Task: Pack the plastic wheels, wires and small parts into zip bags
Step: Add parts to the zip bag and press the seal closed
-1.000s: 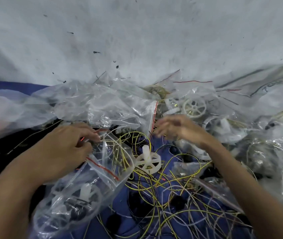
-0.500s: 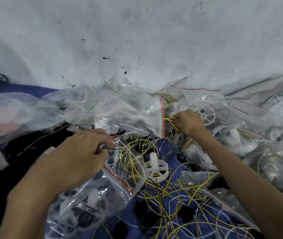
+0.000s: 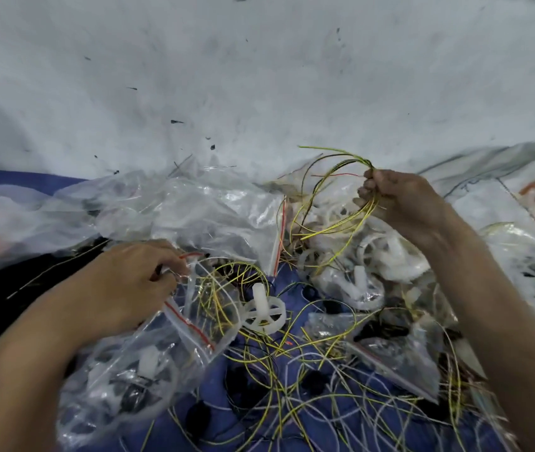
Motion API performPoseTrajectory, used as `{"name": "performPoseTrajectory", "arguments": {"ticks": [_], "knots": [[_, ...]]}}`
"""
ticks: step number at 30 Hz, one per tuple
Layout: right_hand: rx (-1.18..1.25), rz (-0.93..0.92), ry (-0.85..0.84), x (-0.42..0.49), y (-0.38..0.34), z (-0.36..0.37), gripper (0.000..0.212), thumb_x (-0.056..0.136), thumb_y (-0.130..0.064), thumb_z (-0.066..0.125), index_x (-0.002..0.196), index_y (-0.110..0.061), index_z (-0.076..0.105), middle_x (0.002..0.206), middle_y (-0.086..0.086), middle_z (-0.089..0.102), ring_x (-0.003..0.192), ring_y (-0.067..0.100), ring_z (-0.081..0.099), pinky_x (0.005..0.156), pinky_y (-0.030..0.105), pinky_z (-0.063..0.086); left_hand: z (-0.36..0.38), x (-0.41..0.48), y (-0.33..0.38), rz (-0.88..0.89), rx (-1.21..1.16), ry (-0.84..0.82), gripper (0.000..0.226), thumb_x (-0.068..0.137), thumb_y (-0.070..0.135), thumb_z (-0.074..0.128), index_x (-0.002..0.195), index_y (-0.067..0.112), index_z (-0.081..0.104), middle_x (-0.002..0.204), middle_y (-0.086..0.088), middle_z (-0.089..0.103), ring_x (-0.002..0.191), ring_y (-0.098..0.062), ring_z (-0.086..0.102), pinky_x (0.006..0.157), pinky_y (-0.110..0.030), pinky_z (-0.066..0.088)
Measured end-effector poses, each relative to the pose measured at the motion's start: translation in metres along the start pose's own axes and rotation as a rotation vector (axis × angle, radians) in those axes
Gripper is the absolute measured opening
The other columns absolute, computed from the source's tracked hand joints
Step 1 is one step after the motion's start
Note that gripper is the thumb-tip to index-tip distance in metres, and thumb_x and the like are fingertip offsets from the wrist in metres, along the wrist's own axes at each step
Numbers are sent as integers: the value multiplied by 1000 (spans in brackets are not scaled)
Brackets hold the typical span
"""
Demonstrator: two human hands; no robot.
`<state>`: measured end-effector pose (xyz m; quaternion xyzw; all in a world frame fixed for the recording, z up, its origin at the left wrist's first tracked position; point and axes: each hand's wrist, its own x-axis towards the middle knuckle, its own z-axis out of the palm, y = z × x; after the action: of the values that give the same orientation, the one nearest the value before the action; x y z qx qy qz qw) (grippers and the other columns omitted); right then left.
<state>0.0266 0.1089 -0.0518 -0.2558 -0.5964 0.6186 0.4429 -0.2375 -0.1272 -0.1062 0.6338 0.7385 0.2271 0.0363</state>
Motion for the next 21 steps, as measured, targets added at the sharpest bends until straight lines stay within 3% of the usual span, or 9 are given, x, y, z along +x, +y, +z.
{"name": "performPoseTrajectory", "arguments": {"ticks": [4,8,11,15,17,21], "knots": [[123,38,-21,-28,8,1,19,97,-7,38,87,-6,55,62,-3,54,55,8,58,62,24,56,-4,-2,6,4,27,-9,23,90,17,49,97,31,66,101,25,54,75,22,45,67,-1,32],[312,-12,-19,-56,19,-9,22,97,-7,34,87,-6,53,61,-5,55,55,7,55,62,22,53,-12,-7,9,-24,7,-67,23,91,20,47,94,33,66,97,24,56,77,14,50,63,-6,33],[352,81,25,-78,39,-21,23,97,-9,34,87,-9,55,64,-3,54,55,7,54,60,21,53,-17,-11,9,-53,12,-65,23,89,17,51,85,35,64,95,20,60,73,7,53,65,-9,32],[223,249,117,-97,72,-32,26,99,-12,34,93,-7,59,71,2,60,62,13,61,62,24,56,-24,-14,3,-178,-6,51,26,88,14,55,77,35,65,51,21,62,65,5,54,59,-17,34],[208,260,125,-105,81,-34,25,99,-14,37,92,-7,60,77,5,66,70,15,67,64,26,57,-26,-13,1,-248,4,66,25,90,16,54,76,34,65,47,20,61,65,1,56,57,-20,34],[-397,208,88,-117,92,-36,22,91,-24,55,81,-15,73,81,0,73,73,12,66,62,21,51,-22,-10,7,-332,13,75,18,91,19,52,86,27,68,48,12,64,69,-5,57,56,-21,33]]}}
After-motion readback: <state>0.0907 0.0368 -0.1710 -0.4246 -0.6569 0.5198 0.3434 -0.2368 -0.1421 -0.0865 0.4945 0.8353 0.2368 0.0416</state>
